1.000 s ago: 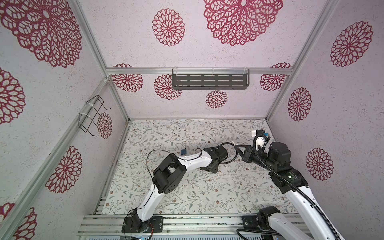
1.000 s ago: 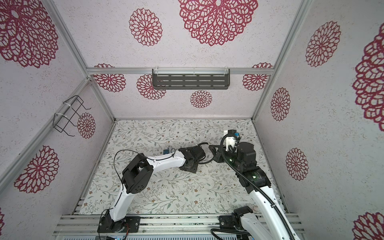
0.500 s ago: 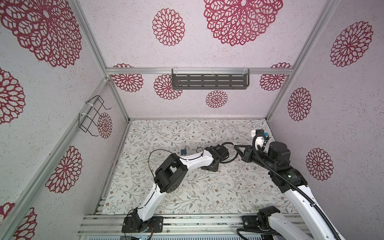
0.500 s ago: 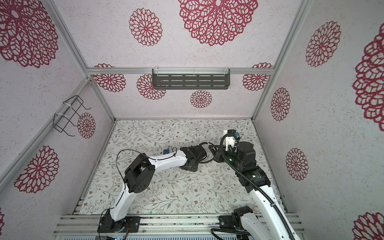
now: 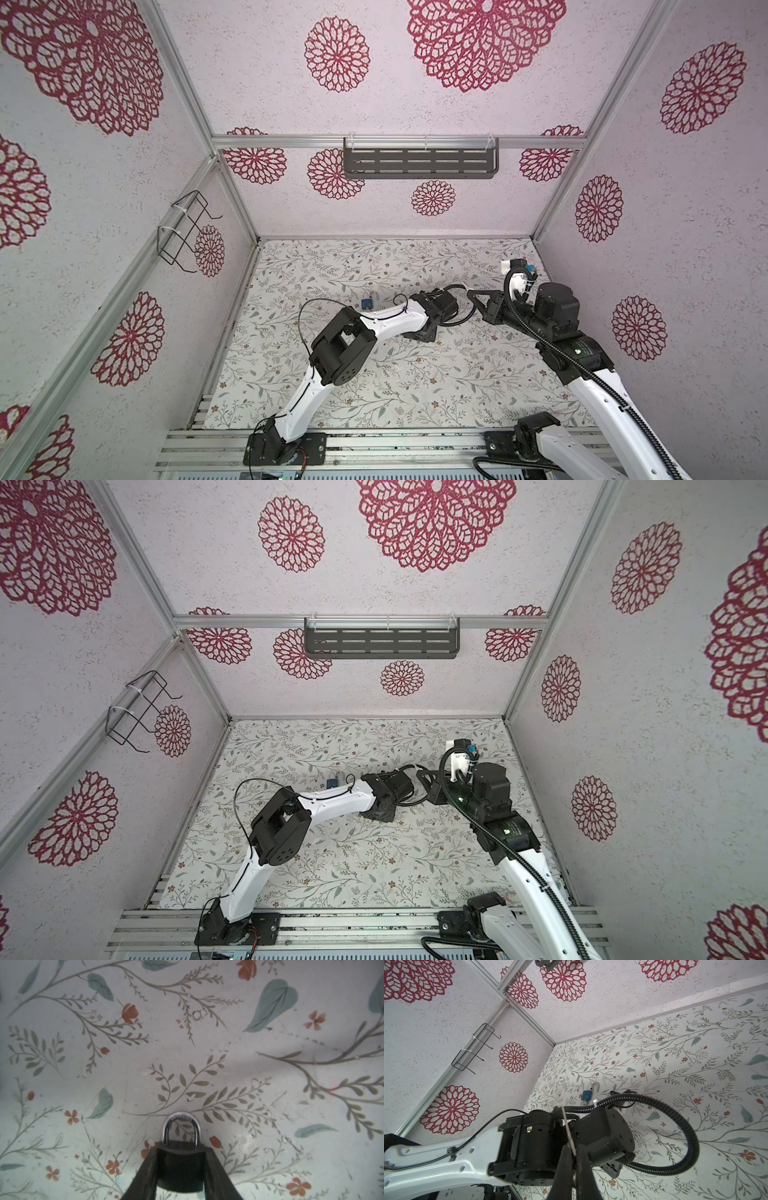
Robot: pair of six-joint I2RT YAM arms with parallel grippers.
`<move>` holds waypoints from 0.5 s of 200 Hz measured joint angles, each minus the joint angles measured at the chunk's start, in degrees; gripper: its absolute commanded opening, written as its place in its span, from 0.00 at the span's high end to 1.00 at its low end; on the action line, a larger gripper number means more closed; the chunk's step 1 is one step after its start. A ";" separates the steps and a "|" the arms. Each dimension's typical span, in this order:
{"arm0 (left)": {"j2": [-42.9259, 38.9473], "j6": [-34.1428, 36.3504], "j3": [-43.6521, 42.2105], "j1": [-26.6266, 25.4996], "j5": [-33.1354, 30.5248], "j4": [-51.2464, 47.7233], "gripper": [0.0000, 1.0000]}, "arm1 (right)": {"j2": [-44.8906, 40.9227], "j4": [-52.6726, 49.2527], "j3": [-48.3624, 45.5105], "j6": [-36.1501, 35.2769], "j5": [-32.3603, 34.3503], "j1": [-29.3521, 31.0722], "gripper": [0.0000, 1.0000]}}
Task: Unlock with the key
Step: 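Close the left gripper on the dark padlock body, then lift the dark padlock with the left gripper toward the right gripper's key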
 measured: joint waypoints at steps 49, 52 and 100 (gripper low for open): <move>-2.82 -2.69 -4.39 0.68 0.28 2.10 0.87 | -0.09 -2.67 1.51 -0.42 -0.09 -0.09 1.00; -3.37 -3.06 -5.11 0.81 0.35 2.14 0.88 | -0.17 -2.95 1.62 -0.44 0.04 -0.09 1.00; -17.14 -10.82 -18.80 4.28 0.52 7.19 0.96 | -1.38 -7.58 2.62 -1.42 1.22 -0.24 1.00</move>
